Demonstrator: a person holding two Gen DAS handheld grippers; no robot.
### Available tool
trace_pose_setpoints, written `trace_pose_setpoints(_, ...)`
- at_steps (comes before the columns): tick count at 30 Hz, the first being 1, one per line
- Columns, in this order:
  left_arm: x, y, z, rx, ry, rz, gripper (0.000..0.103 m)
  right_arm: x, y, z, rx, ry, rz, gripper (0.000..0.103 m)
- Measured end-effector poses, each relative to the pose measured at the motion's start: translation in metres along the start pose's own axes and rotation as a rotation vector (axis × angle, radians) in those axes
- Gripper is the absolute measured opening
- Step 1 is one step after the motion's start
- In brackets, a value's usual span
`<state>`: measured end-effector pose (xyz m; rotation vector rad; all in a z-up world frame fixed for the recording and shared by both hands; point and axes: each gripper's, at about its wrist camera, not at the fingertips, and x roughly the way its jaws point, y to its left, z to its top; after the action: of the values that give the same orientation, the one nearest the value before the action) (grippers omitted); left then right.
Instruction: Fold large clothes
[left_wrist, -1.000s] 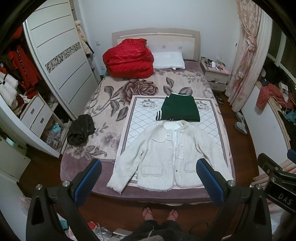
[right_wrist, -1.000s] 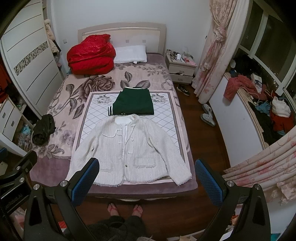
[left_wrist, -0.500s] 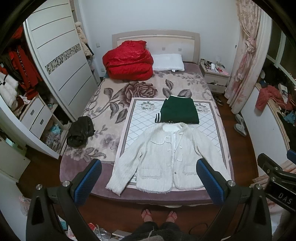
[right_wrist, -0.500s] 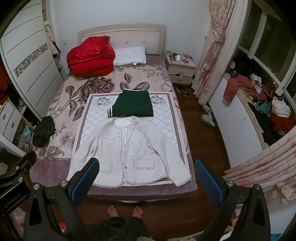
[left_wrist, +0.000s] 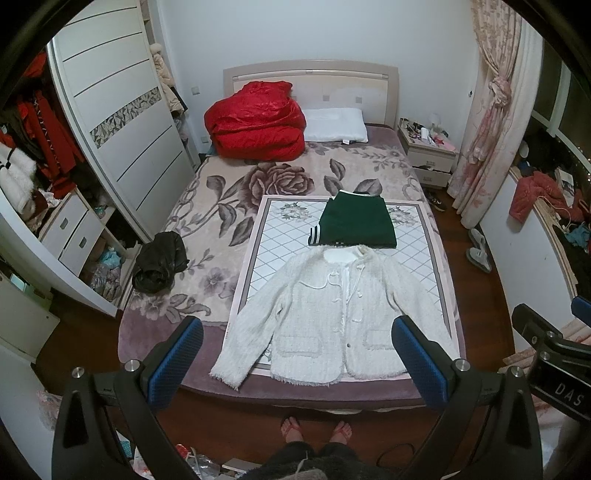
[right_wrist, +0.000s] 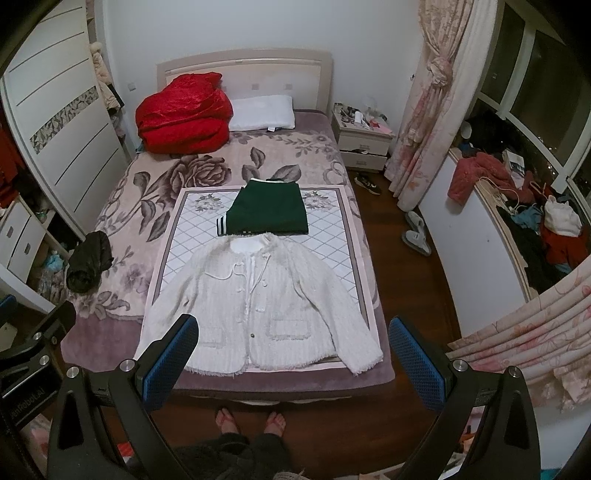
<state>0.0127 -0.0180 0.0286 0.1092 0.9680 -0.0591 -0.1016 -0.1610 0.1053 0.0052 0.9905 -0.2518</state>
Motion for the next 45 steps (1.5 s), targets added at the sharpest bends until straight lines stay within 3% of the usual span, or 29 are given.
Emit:
trace_pose_setpoints(9, -0.001, 0.000, 0.000, -0.004, -0.004, -0.002, 0.103, 0.000, 0.001, -0.002, -0.004, -0.003, 0.000, 0.103)
trace_pose_setpoints(11, -0.002, -0.002, 0.002, -0.002, -0.005, -0.002, 0.103, -0.007, -0.002, 0.016, -0.004, -0.002, 0.001, 0.103)
trace_pose_setpoints(26, -0.004, -0.011, 0.006, -0.006, -0.010, -0.009, 0.103, -0.005, -0.002, 0.013, 0.000, -0.003, -0.001, 0.103)
trace_pose_setpoints(29, 0.005, -0.021, 0.017, 0.000, -0.018, -0.008, 0.103, -0.004, -0.007, 0.022, 0.024, 0.008, -0.004, 0.103)
trace_pose_setpoints(30, 0.014, -0.023, 0.021, 0.001, -0.022, -0.004, 0.103, -0.003, -0.003, 0.044, 0.041, 0.013, -0.001, 0.103)
trace_pose_setpoints(32, 0.039, -0.026, 0.024, -0.001, -0.025, -0.003, 0.103, 0.009, -0.003, 0.049, 0.063, 0.012, 0.006, 0.103)
trace_pose_setpoints(37, 0.130, -0.046, 0.017, 0.058, -0.021, 0.064, 0.103, 0.109, -0.021, 0.033, 0.210, 0.104, 0.004, 0.103)
trace_pose_setpoints(39, 0.168, -0.053, 0.004, 0.096, 0.000, 0.092, 0.103, 0.163, -0.038, 0.011, 0.289, 0.168, -0.004, 0.092)
trace_pose_setpoints(40, 0.189, -0.064, 0.001, 0.116, 0.020, 0.112, 0.103, 0.191, -0.051, 0.002, 0.331, 0.206, -0.010, 0.078)
trace_pose_setpoints(41, 0.208, -0.065, -0.006, 0.133, 0.041, 0.123, 0.103, 0.212, -0.058, -0.013, 0.354, 0.236, -0.026, 0.074)
trace_pose_setpoints(45, 0.290, -0.085, -0.032, 0.176, 0.151, 0.153, 0.103, 0.318, -0.113, -0.065, 0.497, 0.365, -0.039, 0.074)
